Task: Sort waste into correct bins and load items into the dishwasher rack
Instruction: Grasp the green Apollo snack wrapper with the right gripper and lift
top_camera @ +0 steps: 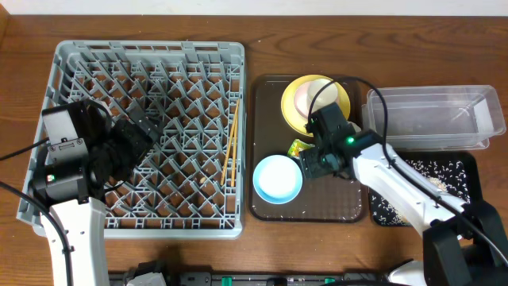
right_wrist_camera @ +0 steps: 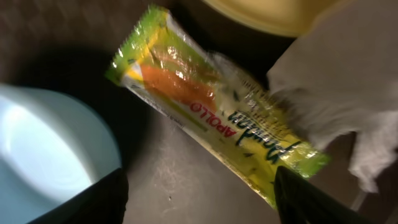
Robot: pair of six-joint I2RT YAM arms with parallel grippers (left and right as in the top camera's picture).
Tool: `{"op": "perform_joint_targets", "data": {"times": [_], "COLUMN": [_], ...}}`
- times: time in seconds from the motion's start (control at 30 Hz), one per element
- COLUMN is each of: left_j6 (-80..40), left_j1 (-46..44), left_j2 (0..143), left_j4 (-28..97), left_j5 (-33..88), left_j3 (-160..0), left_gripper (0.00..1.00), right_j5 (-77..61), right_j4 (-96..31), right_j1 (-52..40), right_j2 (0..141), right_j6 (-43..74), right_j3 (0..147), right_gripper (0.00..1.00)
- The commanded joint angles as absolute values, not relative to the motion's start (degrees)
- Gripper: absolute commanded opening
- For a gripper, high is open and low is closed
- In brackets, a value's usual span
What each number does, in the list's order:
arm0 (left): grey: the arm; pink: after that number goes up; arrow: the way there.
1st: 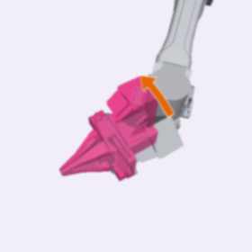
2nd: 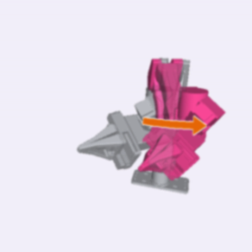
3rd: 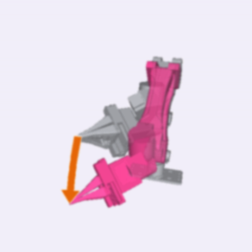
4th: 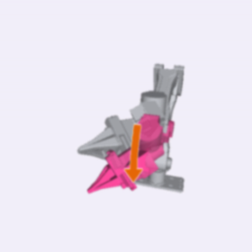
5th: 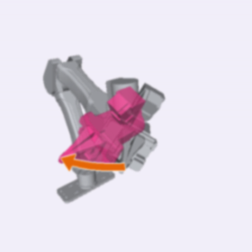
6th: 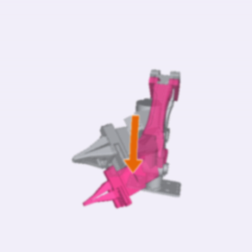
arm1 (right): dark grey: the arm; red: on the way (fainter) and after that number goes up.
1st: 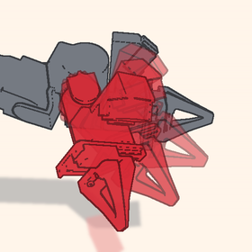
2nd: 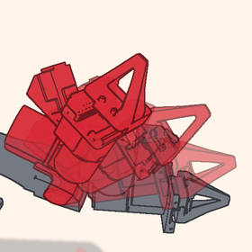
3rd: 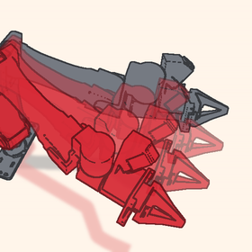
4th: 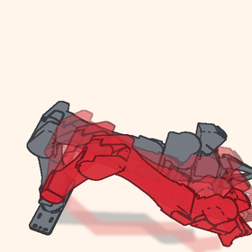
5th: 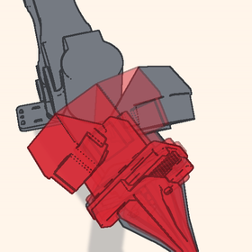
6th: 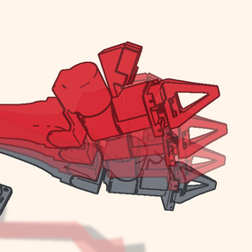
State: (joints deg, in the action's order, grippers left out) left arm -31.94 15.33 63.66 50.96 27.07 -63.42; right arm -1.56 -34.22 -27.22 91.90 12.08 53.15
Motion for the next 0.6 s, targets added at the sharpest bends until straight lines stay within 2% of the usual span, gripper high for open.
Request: {"op": "perform_joint_targets", "data": {"times": [0.0, 0.13, 0.33, 0.57], "left_j6": [-32.0, -32.0, -32.0, -32.0], "left_j1": [15.6, 15.6, 15.6, 15.6], "left_j2": [63.7, 63.7, 63.7, 63.7], "left_j4": [51.0, 51.0, 51.0, 51.0], "left_j5": [27.6, 27.6, 27.6, 27.6], "left_j3": [-64.4, -64.4, -64.4, -64.4], "left_gripper": [0.91, 0.91, 0.91, 0.91], "right_j5": [0.8, 2.2, 2.1, 0.9], "right_j4": [-30.2, -26.2, -26.4, -27.9], "right_j1": [-26.9, -26.9, -26.9, -27.1], "right_j2": [92.2, 92.2, 92.2, 92.2], "right_j6": [11.7, 11.7, 11.7, 11.7], "right_j3": [49.1, 45.7, 45.6, 45.6], "right_gripper": [0.77, 0.73, 0.43, 0.39]}}
